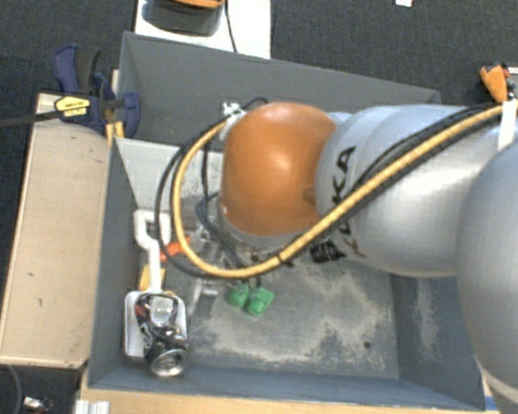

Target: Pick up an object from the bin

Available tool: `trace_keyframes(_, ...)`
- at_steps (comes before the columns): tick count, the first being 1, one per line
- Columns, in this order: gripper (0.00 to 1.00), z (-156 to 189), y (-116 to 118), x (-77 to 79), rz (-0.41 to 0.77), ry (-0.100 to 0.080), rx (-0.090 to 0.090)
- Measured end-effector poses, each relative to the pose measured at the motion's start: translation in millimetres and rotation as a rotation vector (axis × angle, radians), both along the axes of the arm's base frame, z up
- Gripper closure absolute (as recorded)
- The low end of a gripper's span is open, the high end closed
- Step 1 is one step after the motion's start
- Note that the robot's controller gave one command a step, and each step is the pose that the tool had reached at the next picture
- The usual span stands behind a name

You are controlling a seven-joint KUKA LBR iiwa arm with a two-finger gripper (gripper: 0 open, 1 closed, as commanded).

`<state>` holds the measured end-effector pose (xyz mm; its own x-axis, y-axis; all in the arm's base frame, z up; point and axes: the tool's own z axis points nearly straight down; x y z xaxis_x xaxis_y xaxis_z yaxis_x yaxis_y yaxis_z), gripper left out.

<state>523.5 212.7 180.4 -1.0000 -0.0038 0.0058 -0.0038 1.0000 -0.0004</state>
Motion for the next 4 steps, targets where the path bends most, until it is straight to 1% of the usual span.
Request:
trace_keyframes(1,0.00,4,-1,2.1,-0.007,-0.008,0.002)
trace_keyframes(2,0.00,-89,37,-13.1,-0.139,-0.018,0.007)
trace_keyframes(3,0.00,-49,39,-8.7,-0.140,-0.017,0.005)
trace_keyframes(4,0.00,-70,18,1.1,0.221,-0.019,0.009)
